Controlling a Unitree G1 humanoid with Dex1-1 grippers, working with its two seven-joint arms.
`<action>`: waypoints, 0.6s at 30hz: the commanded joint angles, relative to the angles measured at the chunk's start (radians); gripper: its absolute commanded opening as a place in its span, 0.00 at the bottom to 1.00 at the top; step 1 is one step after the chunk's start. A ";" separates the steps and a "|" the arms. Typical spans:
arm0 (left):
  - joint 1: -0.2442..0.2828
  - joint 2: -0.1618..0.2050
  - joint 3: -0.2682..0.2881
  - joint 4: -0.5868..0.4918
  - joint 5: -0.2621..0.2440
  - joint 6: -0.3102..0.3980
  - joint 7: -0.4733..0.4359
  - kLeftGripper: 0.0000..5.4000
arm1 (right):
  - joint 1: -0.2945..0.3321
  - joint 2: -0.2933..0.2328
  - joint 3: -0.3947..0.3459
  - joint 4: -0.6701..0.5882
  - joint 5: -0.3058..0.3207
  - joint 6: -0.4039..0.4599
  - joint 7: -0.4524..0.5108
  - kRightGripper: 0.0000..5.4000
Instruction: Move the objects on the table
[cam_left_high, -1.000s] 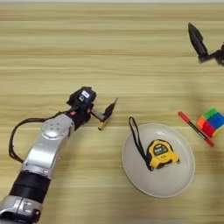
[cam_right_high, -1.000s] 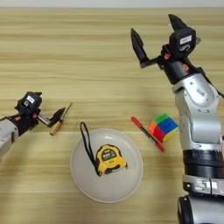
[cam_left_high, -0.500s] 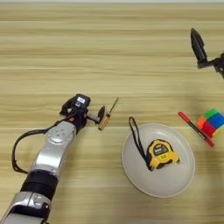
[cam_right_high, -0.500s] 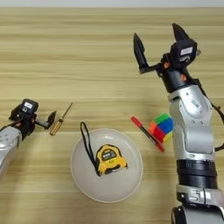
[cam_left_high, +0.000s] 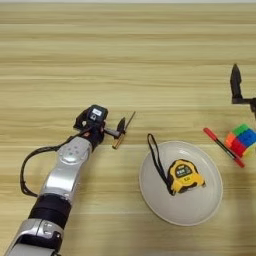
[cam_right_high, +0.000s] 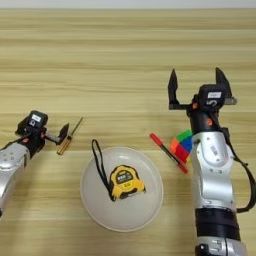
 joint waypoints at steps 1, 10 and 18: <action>0.026 -0.010 -0.031 -0.038 0.014 0.027 -0.025 1.00 | 0.041 0.014 0.019 0.000 -0.005 -0.011 0.003 1.00; 0.011 -0.014 -0.055 -0.013 0.014 0.101 -0.074 1.00 | 0.029 0.023 0.046 -0.035 0.002 0.010 -0.006 1.00; -0.041 0.008 -0.079 0.066 0.053 0.122 -0.108 0.96 | 0.026 0.037 0.072 -0.073 -0.003 0.026 -0.011 1.00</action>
